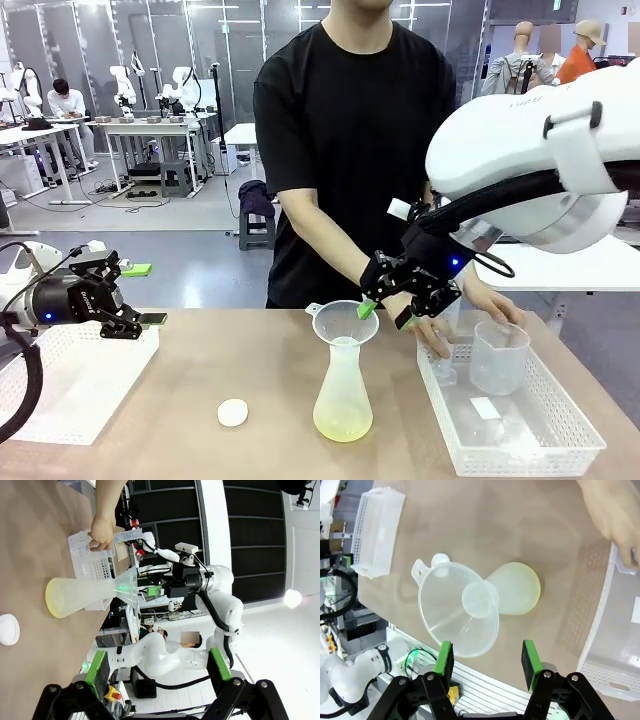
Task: Prepare the solutions needed for the experiment.
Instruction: Once the solution is in the Big flask , pick up the Plastic Funnel and place it back into the right Organizing basket.
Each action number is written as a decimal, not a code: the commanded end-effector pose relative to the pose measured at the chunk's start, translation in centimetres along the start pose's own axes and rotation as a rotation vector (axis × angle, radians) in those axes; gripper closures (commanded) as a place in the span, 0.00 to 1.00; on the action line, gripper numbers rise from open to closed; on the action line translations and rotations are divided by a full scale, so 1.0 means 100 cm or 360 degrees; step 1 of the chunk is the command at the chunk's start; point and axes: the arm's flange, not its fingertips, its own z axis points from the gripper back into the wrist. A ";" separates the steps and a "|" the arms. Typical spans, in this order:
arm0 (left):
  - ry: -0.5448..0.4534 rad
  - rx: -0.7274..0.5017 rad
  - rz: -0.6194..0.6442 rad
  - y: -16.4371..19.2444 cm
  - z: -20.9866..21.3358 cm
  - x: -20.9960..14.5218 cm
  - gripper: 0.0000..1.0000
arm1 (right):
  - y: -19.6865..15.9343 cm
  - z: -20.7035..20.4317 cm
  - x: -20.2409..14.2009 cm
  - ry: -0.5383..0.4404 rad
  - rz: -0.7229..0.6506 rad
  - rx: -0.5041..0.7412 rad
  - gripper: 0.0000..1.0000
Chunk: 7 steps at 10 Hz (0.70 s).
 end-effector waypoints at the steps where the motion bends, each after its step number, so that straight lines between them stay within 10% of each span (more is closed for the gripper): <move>1: -0.0014 -0.0017 -0.0007 -0.002 -0.001 0.001 0.00 | 0.009 -0.013 0.001 -0.0050 -0.0069 -0.0100 0.31; 6: -0.0014 -0.0017 -0.0007 -0.002 -0.001 0.001 0.00 | 0.000 -0.041 -0.006 -0.0092 -0.0178 -0.0123 0.31; 7: -0.0014 -0.0017 -0.0007 -0.002 -0.001 0.001 0.00 | -0.001 -0.043 -0.006 -0.0116 -0.0172 -0.0096 0.45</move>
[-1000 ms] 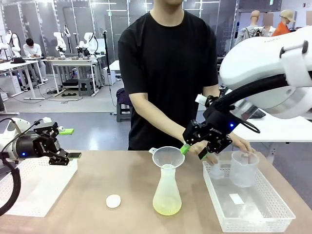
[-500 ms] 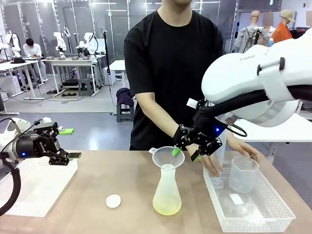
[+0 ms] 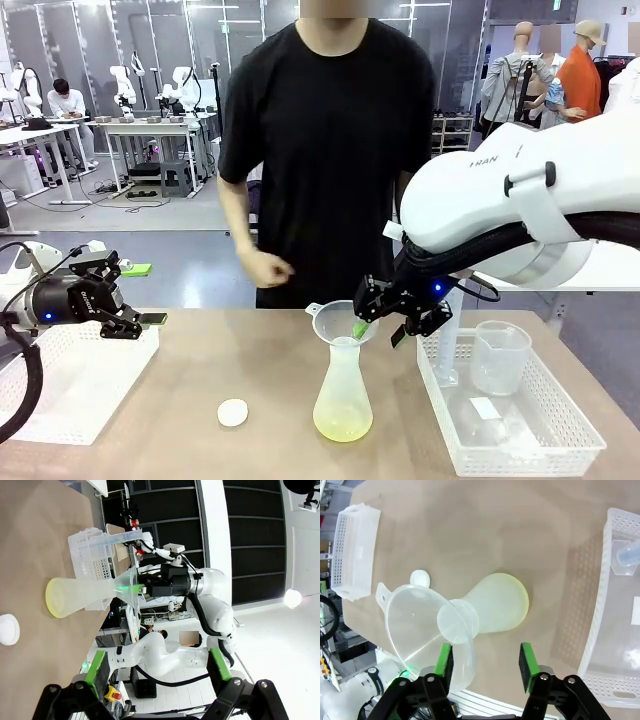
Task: Prepare the solutions needed for the experiment.
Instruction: Once the solution is in the Big flask , pick up the Plastic Funnel and place it back into the right Organizing basket.
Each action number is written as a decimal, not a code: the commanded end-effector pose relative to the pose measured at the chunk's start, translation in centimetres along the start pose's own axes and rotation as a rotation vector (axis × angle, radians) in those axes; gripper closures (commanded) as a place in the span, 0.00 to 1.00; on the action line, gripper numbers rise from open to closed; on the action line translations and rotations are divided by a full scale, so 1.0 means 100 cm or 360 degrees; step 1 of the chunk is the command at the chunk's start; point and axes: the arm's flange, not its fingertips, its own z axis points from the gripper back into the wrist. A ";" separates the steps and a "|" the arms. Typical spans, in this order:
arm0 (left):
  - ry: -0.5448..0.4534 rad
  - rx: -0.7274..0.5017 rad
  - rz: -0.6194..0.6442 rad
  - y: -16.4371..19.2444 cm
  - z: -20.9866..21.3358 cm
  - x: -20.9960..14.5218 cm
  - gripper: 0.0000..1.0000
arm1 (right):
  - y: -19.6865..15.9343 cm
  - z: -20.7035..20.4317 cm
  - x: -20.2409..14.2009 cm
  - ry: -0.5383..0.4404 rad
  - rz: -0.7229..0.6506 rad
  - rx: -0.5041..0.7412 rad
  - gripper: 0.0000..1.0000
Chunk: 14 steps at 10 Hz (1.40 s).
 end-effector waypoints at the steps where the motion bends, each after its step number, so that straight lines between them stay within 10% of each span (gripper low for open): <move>1: -0.0014 -0.0017 -0.0007 -0.002 -0.001 0.001 0.00 | 0.006 -0.006 -0.002 -0.0066 -0.0080 0.0034 0.47; 6: -0.0014 -0.0017 -0.0007 -0.002 -0.001 0.001 0.00 | 0.007 -0.007 -0.004 -0.0102 -0.0122 0.0069 0.97; 14: -0.0014 -0.0017 -0.0007 -0.002 -0.001 0.001 0.00 | 0.011 0.004 -0.008 -0.0116 -0.0161 0.0123 1.00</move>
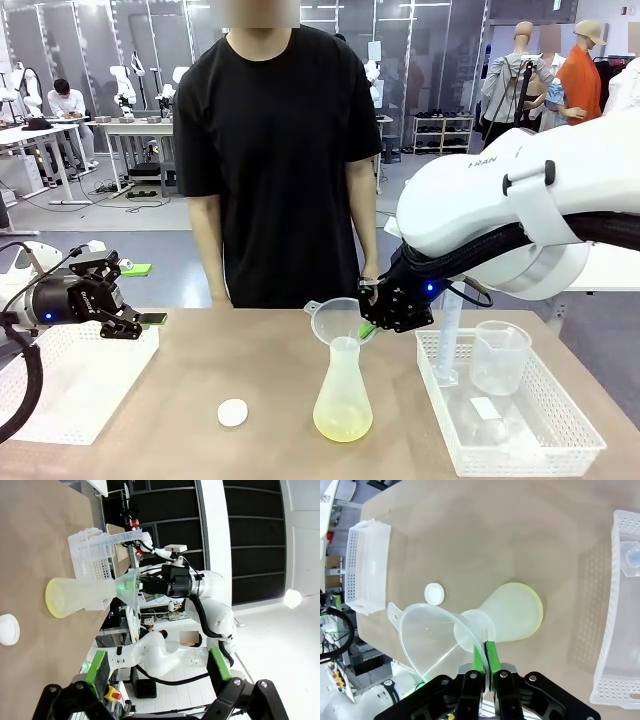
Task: Prepare the solutions needed for the experiment.
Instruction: Once the solution is in the Big flask , pick up the Plastic Funnel and place it back into the right Organizing basket.
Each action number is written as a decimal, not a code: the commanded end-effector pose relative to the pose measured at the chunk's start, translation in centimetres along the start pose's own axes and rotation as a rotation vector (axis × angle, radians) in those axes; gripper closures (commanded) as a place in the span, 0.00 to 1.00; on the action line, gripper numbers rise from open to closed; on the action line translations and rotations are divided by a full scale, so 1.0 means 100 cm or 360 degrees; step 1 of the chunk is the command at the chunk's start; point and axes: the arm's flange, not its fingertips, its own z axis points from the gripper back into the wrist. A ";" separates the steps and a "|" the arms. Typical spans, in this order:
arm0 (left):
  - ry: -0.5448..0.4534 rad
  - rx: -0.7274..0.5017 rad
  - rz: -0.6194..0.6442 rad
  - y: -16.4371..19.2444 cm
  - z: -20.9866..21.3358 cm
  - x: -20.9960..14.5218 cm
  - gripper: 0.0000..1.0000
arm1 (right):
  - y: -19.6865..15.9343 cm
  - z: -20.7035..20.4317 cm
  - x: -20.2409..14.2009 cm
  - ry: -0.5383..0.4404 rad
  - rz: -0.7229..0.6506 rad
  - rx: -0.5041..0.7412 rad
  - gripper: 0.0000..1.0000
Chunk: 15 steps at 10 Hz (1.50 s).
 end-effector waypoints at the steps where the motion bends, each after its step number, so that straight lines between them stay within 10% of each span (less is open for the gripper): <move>1: -0.0014 -0.0017 -0.0007 -0.002 -0.001 0.001 0.00 | 0.006 0.009 -0.004 -0.0029 -0.0051 0.0024 1.00; 15: -0.0014 -0.0017 -0.0007 -0.002 -0.001 0.001 0.00 | 0.040 0.109 0.012 -0.0055 0.0038 0.0070 1.00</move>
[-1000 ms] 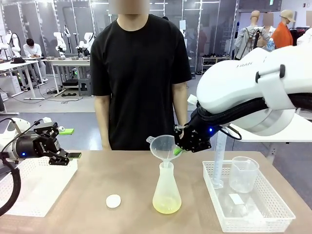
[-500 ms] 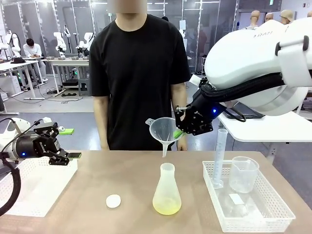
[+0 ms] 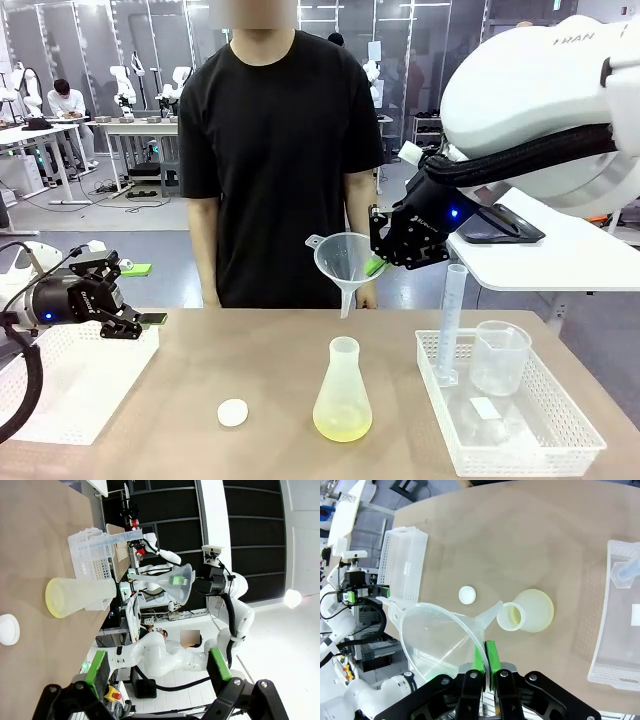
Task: Prepare the solutions needed for the experiment.
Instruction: Once the solution is in the Big flask , pick up the Plastic Funnel and place it back into the right Organizing basket.
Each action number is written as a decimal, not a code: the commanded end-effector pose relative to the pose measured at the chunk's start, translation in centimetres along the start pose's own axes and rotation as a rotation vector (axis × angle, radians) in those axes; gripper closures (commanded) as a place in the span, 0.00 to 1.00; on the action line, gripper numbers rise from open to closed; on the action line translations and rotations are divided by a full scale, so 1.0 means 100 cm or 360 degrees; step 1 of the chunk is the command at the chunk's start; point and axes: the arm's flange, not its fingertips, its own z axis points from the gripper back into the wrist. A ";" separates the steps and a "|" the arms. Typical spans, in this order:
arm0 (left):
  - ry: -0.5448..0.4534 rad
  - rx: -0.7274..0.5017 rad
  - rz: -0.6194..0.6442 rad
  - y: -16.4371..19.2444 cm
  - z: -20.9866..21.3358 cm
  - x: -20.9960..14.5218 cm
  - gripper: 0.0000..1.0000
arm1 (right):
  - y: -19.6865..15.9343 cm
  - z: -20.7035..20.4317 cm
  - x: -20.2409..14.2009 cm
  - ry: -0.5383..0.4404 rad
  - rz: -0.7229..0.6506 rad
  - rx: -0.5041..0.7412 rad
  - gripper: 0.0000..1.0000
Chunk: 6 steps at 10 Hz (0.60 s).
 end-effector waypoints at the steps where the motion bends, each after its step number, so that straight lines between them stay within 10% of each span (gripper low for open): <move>1: -0.0014 -0.0017 -0.0007 -0.002 -0.001 0.001 0.00 | -0.001 0.009 0.002 0.0054 -0.0037 -0.0012 1.00; 6: -0.0014 -0.0017 -0.0007 -0.002 -0.001 0.001 0.00 | -0.064 0.049 0.009 0.0137 -0.0118 -0.0150 1.00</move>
